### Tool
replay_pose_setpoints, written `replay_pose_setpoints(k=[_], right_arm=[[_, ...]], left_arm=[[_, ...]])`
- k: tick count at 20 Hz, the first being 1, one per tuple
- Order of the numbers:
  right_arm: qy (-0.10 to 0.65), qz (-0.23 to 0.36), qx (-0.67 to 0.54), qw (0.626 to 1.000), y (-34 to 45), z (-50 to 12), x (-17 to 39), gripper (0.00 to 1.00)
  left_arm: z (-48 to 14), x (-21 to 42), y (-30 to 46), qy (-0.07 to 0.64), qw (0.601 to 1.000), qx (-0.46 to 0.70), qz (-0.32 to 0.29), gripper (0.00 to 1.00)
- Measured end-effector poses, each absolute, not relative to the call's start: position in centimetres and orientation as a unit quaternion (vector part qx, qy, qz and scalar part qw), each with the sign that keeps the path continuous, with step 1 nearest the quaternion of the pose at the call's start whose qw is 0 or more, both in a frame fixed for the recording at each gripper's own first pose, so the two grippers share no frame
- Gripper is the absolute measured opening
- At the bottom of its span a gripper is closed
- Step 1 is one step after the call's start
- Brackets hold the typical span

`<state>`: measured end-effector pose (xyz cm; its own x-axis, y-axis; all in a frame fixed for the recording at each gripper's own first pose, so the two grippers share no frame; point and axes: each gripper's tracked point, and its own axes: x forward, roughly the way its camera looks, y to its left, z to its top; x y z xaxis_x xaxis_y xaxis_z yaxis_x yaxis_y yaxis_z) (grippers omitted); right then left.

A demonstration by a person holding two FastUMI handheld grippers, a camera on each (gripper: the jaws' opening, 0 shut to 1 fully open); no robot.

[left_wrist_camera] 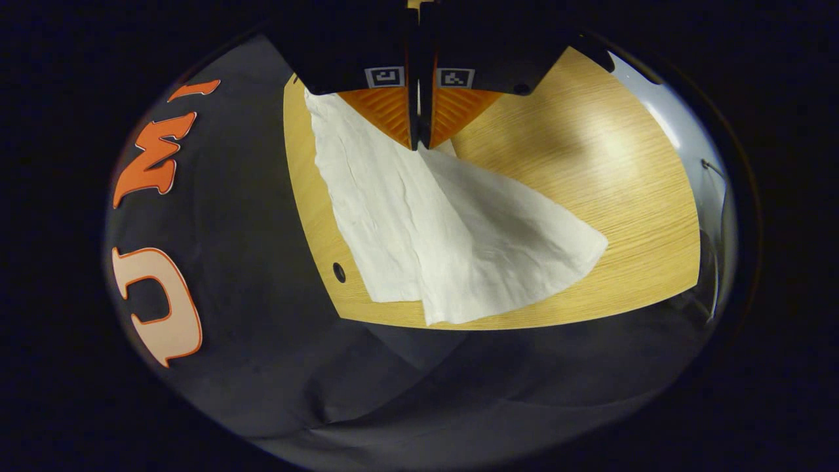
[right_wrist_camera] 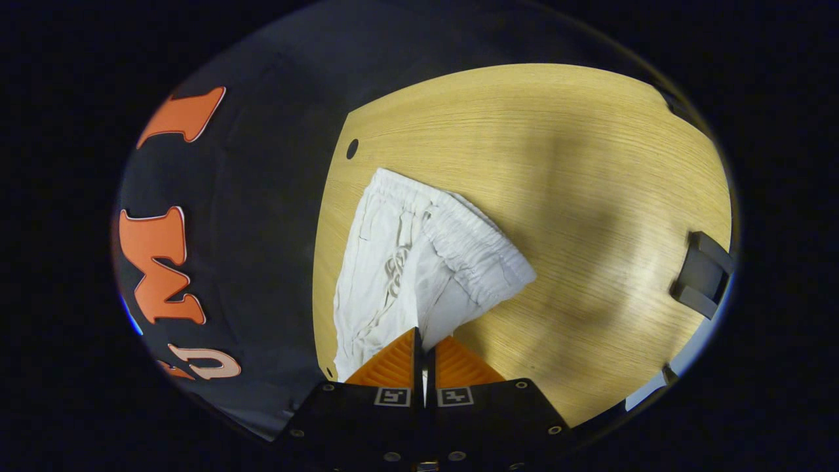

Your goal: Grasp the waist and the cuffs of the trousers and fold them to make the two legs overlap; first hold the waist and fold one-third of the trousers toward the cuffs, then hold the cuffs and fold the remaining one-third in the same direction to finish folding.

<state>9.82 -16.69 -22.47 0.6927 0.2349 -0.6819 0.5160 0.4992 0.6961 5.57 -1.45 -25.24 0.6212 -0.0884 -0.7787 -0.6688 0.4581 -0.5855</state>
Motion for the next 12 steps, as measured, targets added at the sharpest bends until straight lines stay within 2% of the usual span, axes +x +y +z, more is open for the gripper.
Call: replay_pose_setpoints(k=[12], right_arm=[[0.355, -0.055, 0.478, 0.802, -15.1, -17.1, 17.8, 0.00]], left_arm=[[-21.5, 15.6, -1.8, 0.382, 0.796, -0.448, 0.139, 0.04]])
